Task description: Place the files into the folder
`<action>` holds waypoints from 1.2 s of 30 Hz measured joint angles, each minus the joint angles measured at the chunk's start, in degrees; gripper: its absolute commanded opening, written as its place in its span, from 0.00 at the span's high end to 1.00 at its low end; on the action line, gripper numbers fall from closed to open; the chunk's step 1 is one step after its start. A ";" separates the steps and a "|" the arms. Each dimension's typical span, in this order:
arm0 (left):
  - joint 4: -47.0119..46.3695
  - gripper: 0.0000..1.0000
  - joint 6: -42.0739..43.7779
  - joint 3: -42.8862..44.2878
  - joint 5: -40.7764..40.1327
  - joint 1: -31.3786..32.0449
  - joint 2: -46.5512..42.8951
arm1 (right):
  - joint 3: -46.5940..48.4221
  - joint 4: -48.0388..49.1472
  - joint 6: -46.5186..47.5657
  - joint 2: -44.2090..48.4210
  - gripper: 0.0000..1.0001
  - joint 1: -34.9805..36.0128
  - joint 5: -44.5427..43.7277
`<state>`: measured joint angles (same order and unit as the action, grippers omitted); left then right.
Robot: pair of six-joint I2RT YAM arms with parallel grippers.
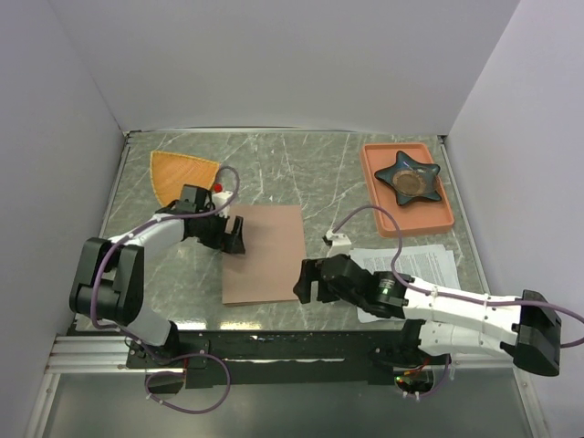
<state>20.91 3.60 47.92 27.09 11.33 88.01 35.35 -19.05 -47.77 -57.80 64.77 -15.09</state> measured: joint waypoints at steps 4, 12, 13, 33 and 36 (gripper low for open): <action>-1.64 0.04 -3.74 0.00 1.03 5.14 0.00 | -1.73 0.26 0.26 1.31 0.07 2.73 0.55; -2.19 0.04 -7.26 0.02 4.22 11.10 0.00 | -2.25 0.76 1.18 1.49 0.10 6.19 4.17; -1.84 0.04 -7.37 0.11 4.63 11.32 0.00 | -2.86 1.29 1.16 2.03 0.11 6.25 4.81; -10.36 0.04 -6.54 26.36 -10.34 8.46 11.45 | -8.31 19.37 3.30 -12.85 0.07 6.34 20.52; -10.86 0.04 -6.73 26.36 -13.94 8.48 16.44 | -8.11 21.77 3.48 -15.78 0.07 6.32 20.83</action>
<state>10.04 -3.14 74.28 13.15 19.81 104.44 27.24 2.72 -44.29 -73.58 71.09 5.74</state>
